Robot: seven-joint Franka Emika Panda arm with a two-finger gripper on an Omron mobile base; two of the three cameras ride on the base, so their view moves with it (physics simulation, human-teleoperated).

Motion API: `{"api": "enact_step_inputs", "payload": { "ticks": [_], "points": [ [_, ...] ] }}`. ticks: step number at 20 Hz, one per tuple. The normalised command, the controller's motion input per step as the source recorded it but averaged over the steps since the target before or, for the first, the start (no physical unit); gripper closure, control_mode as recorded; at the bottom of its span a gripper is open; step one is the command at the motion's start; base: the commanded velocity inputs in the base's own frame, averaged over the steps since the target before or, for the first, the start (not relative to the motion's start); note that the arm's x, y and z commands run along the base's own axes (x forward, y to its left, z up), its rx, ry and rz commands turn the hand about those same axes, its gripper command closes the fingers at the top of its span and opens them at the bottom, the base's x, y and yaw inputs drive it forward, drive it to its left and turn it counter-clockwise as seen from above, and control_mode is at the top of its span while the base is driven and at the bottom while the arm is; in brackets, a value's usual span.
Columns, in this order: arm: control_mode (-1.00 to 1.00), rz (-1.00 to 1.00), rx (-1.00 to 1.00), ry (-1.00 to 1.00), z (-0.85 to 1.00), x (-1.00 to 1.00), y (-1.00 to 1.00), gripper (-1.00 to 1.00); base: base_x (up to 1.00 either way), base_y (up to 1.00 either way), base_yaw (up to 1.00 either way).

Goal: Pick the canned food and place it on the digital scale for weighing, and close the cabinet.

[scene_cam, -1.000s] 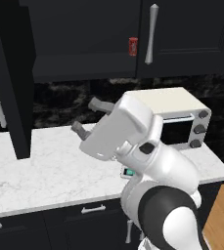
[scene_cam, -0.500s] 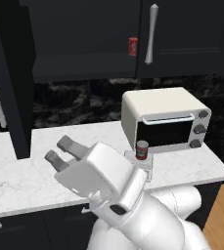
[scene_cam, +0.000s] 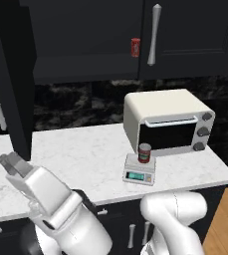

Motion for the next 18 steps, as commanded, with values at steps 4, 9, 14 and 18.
{"api": "enact_step_inputs", "payload": {
  "ticks": [4,9,14,18],
  "points": [
    [-1.0,-0.14,0.07,0.03,-0.32,0.15,0.76,-1.0,0.0,0.0,0.0],
    [-1.0,-0.21,0.22,0.05,-0.49,0.05,0.5,-1.0,0.0,0.0,0.0],
    [-1.0,-0.33,0.46,0.28,0.05,0.26,-0.23,-1.0,0.0,0.0,0.0],
    [-1.0,-0.32,0.6,0.49,0.07,0.18,-0.69,-1.0,0.0,0.0,0.0]
  ]
}}
